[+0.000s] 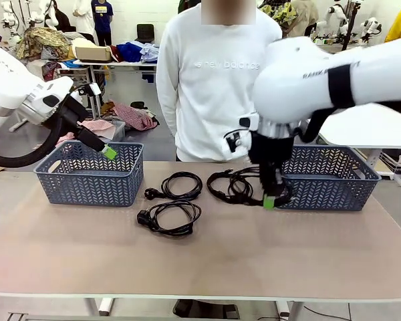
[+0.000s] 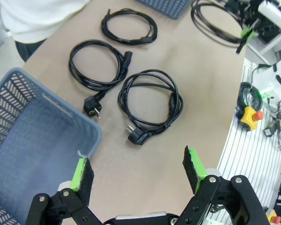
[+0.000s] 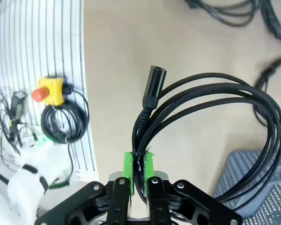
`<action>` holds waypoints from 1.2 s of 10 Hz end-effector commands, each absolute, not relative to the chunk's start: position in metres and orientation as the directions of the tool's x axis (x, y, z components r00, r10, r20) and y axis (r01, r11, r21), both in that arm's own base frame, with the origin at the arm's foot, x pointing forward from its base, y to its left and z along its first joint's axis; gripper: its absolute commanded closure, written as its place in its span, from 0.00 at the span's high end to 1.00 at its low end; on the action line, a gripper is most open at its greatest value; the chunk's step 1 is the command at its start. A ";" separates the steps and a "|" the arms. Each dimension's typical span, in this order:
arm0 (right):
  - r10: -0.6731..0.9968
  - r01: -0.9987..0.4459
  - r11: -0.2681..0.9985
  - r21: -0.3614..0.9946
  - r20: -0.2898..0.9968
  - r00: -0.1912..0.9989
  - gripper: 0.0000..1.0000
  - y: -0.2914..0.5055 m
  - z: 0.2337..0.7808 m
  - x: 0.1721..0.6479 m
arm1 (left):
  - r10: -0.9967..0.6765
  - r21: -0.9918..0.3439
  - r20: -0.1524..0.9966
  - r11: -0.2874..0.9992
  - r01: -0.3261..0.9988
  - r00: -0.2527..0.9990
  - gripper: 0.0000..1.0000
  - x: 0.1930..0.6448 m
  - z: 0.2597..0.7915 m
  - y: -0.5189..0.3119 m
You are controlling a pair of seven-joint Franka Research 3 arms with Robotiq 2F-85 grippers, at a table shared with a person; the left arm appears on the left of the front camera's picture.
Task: Organize the cables according to human instructions.
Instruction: Pick up a bundle of cables and place it in the basket indicated by the human.
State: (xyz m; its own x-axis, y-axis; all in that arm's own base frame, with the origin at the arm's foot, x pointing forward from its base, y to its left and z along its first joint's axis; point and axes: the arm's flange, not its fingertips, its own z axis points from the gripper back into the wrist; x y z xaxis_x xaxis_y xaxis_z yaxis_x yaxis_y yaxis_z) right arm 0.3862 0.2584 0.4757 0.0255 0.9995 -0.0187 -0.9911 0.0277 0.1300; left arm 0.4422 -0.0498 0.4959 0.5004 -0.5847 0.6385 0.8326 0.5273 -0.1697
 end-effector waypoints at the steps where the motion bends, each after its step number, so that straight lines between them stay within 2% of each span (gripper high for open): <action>1: 0.999 -0.996 0.005 0.091 -0.034 0.002 0.00 0.232 0.496 0.408 | -0.574 -0.178 0.657 0.512 0.840 0.489 1.00 0.442 0.496 -0.050; 6: 0.998 -0.998 0.052 0.028 -0.048 0.050 0.00 0.137 0.532 0.475 | -0.574 -0.178 0.657 0.512 0.840 0.489 1.00 0.442 0.496 -0.050; 12: 0.995 -0.995 0.100 -0.013 -0.026 0.100 0.00 0.063 0.518 0.543 | -0.574 -0.178 0.657 0.512 0.840 0.489 1.00 0.442 0.496 -0.050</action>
